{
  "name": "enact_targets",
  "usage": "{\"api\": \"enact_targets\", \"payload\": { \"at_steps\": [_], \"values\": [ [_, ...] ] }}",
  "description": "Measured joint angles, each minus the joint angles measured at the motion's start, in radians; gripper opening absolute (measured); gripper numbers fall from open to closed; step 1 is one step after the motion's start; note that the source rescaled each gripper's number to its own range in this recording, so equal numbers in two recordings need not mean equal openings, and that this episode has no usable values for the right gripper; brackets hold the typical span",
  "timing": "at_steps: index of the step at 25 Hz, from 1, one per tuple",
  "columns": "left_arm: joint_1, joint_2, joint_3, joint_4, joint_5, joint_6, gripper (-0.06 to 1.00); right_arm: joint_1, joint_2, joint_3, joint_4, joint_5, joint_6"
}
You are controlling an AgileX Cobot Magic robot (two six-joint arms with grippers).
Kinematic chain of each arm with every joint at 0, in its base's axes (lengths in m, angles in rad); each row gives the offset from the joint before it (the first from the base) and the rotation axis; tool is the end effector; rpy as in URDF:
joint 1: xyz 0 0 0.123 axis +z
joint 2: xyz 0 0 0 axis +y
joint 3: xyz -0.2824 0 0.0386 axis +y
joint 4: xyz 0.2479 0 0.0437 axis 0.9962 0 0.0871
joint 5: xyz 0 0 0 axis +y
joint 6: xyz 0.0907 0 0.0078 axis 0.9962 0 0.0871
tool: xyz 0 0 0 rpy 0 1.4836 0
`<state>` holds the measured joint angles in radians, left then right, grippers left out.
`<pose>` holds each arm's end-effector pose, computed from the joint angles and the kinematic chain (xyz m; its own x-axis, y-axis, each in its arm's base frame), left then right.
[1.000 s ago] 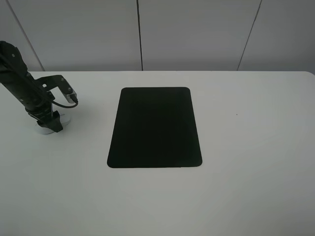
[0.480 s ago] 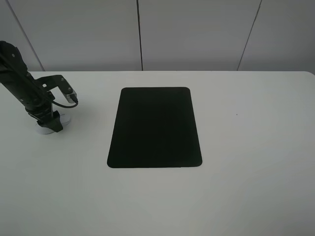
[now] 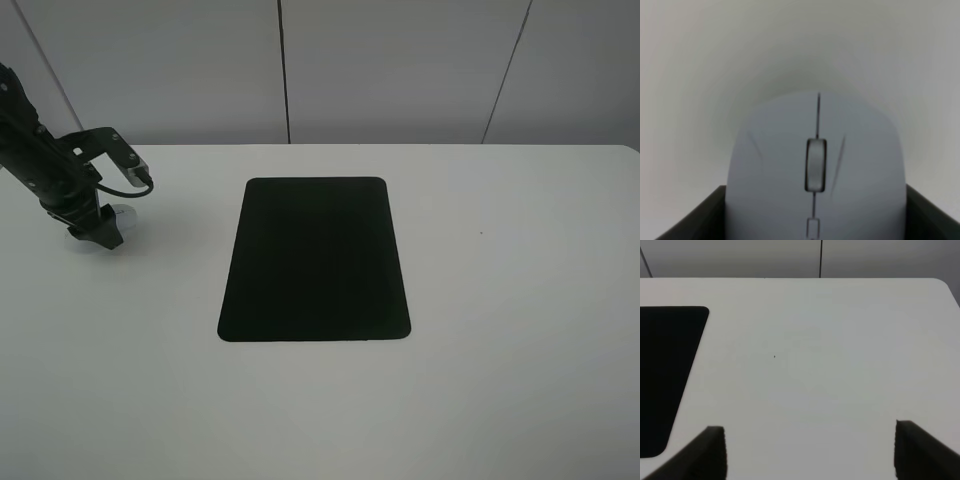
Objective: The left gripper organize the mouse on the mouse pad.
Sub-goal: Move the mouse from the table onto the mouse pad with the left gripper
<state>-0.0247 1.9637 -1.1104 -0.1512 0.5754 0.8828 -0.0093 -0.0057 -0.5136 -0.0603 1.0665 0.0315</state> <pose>0.3604 -0.0164 0.1228 -0.6777 0.7004 -0.2238 0.6986 0.7083 0.1013 -0.0077 -0.0047 0.2805 -0.4431 0.0065 -0.8964 0.0576 0.9981 -0.0213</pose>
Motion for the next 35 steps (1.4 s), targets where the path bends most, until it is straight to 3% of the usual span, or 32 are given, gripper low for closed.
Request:
{"api": "enact_targets", "payload": {
  "at_steps": [6, 15, 19, 26, 35],
  "values": [
    [-0.026, -0.018, -0.005, -0.018, 0.025, -0.198, 0.0, 0.0, 0.0, 0.0, 0.0, 0.0, 0.0],
    [-0.143, -0.019, -0.12, 0.079, 0.156, -0.734, 0.0, 0.0, 0.0, 0.0, -0.001, 0.0, 0.0],
    [-0.188, -0.019, -0.158, 0.097, 0.205, -0.883, 0.0, 0.0, 0.0, 0.0, -0.001, 0.0, 0.0],
    [-0.279, -0.019, -0.2, 0.097, 0.215, -1.077, 0.0, 0.0, 0.0, 0.0, -0.002, 0.0, 0.0],
    [-0.418, 0.046, -0.31, 0.079, 0.223, -1.182, 0.0, 0.0, 0.0, 0.0, -0.002, 0.0, 0.0]
  ]
}}
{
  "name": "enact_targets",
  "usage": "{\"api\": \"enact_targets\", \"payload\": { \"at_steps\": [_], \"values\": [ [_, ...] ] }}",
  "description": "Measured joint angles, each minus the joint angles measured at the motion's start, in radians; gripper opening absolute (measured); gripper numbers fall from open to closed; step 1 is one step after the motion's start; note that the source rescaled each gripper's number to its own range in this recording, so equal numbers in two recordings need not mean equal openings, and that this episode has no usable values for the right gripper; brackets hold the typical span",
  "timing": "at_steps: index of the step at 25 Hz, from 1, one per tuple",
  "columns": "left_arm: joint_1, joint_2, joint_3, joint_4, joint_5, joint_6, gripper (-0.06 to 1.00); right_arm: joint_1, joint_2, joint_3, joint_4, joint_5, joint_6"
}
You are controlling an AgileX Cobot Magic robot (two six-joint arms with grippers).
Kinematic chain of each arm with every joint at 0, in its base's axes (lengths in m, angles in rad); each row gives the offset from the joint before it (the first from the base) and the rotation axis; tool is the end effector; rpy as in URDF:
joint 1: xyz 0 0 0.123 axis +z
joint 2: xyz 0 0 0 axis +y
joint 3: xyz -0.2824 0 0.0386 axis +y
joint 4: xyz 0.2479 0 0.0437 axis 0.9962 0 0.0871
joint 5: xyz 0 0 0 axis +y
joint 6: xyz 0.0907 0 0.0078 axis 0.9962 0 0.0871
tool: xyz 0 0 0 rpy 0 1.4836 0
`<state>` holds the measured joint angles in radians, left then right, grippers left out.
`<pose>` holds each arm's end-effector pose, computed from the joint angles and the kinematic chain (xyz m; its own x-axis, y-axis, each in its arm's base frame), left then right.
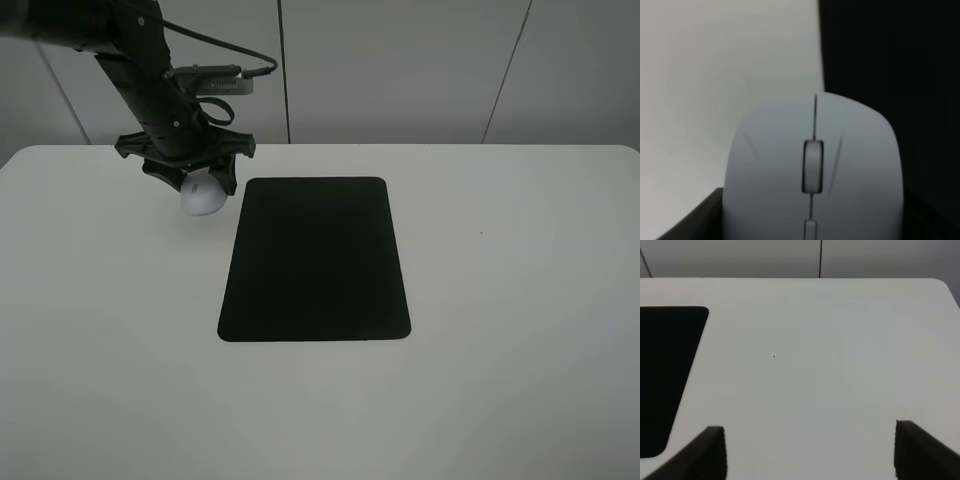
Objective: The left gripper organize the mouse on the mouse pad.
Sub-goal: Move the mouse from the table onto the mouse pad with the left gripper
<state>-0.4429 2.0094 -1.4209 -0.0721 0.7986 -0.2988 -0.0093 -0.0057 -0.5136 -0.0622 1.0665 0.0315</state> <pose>0.3681 -0.1798 0.1734 -0.9684 0.0812 -0.2356 0.1162 0.9835 -0.1387 -0.0077 -0.0049 0.2806 -0.4431 0.0055 -0.8964 0.0587 0.9980 -0.0229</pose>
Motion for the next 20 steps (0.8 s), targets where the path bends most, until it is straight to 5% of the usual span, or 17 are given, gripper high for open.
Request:
{"api": "enact_targets", "payload": {
  "at_steps": [20],
  "values": [
    [-0.211, 0.22, -0.244, 0.016, 0.07, -0.247, 0.0, 0.0, 0.0, 0.0, 0.0, 0.0, 0.0]
  ]
}}
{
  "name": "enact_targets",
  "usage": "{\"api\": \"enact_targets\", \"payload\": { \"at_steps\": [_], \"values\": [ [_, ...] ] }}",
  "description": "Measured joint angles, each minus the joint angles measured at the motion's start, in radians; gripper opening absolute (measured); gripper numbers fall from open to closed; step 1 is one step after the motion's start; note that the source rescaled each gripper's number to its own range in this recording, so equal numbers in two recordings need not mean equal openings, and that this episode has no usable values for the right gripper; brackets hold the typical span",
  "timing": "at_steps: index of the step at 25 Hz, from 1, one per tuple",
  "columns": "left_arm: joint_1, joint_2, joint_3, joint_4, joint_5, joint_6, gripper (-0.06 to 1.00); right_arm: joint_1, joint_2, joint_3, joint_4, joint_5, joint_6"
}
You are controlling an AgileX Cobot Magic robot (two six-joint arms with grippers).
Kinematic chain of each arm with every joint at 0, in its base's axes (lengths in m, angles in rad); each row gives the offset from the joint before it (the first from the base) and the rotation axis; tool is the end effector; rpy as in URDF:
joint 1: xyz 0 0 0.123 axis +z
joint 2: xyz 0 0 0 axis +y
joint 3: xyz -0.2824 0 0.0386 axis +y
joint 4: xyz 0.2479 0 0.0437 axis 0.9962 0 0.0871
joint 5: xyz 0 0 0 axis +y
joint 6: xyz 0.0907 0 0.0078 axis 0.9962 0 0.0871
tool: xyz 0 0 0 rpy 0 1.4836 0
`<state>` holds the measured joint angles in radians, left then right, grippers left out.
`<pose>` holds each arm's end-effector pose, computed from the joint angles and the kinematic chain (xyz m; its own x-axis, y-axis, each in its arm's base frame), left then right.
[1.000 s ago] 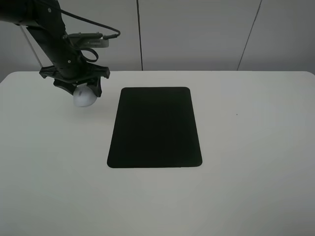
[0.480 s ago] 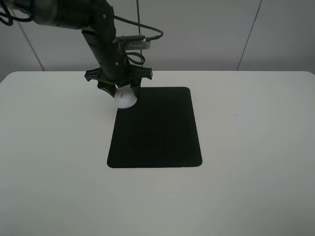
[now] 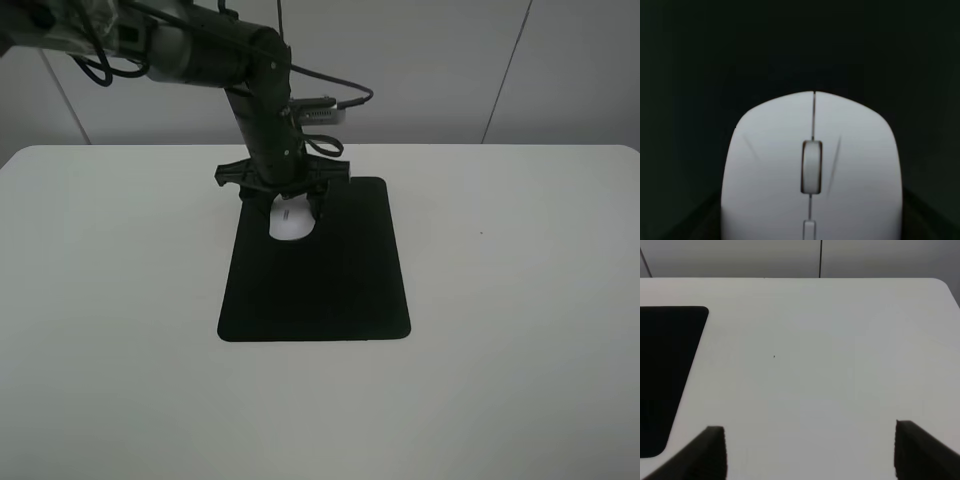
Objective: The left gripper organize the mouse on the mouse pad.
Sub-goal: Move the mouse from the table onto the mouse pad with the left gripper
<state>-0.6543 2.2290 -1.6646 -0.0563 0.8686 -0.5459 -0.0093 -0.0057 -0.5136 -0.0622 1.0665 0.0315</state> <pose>0.3597 -0.2808 0.1384 -0.9845 0.0627 -0.1639 0.0889 0.9834 -0.1581 -0.0077 -0.0049 0.2806 -0.4431 0.0055 -0.8964 0.0587 0.9980 -0.0229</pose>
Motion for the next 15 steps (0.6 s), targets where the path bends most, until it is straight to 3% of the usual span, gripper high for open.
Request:
{"api": "enact_targets", "payload": {
  "at_steps": [7, 15],
  "values": [
    [-0.01, 0.029, -0.001, 0.056, -0.001, -0.071, 0.0, 0.0, 0.0, 0.0, 0.0, 0.0, 0.0],
    [-0.021, 0.06, -0.001, 0.056, -0.049, -0.128, 0.0, 0.0, 0.0, 0.0, 0.0, 0.0, 0.0]
  ]
}}
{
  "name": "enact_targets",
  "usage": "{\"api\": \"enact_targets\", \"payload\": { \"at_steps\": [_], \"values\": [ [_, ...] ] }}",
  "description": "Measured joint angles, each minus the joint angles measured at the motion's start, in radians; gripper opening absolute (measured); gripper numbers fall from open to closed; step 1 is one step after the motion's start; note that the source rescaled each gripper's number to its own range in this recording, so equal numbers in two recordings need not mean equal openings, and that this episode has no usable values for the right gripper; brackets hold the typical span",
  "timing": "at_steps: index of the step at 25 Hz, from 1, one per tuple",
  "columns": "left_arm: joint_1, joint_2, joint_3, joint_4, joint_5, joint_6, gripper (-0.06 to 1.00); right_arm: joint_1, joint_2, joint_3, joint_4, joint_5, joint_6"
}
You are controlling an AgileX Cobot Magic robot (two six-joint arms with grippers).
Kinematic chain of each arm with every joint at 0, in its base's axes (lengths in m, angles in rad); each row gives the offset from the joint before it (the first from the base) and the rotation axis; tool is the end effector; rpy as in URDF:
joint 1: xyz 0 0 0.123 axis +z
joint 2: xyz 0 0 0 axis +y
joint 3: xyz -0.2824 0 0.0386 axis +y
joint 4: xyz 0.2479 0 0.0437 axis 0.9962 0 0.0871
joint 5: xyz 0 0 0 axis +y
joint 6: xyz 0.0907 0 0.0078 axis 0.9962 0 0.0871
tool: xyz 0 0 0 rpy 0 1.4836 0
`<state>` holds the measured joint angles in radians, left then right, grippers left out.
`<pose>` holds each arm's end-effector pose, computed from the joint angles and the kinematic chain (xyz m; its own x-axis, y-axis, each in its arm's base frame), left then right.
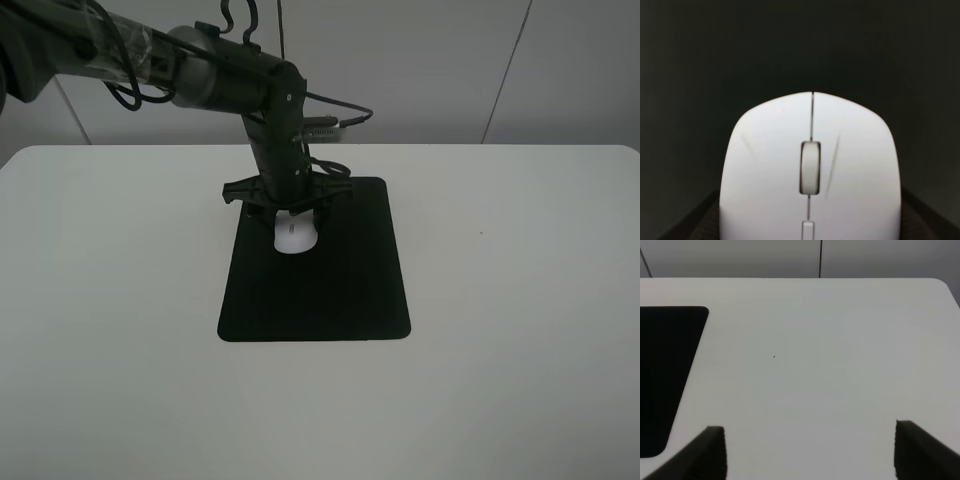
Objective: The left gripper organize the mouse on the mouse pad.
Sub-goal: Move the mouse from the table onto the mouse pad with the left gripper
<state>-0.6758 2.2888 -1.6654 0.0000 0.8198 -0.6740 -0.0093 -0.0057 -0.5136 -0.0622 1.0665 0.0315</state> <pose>0.3596 -0.2883 0.1121 -0.9860 -0.0094 -0.1665 0.0130 0.9910 -0.1330 -0.0077 -0.0049 0.2806 -0.4431 0.0055 -0.8964 0.0587 0.9980 -0.0229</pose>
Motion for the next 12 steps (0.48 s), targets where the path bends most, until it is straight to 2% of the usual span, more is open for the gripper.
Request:
{"api": "enact_targets", "payload": {
  "at_steps": [6, 12],
  "values": [
    [0.0, 0.005, 0.0, 0.0, -0.032, -0.072, 0.0, 0.0, 0.0, 0.0, 0.0, 0.0, 0.0],
    [0.0, 0.02, 0.0, 0.0, -0.033, -0.083, 0.0, 0.0, 0.0, 0.0, 0.0, 0.0, 0.0]
  ]
}}
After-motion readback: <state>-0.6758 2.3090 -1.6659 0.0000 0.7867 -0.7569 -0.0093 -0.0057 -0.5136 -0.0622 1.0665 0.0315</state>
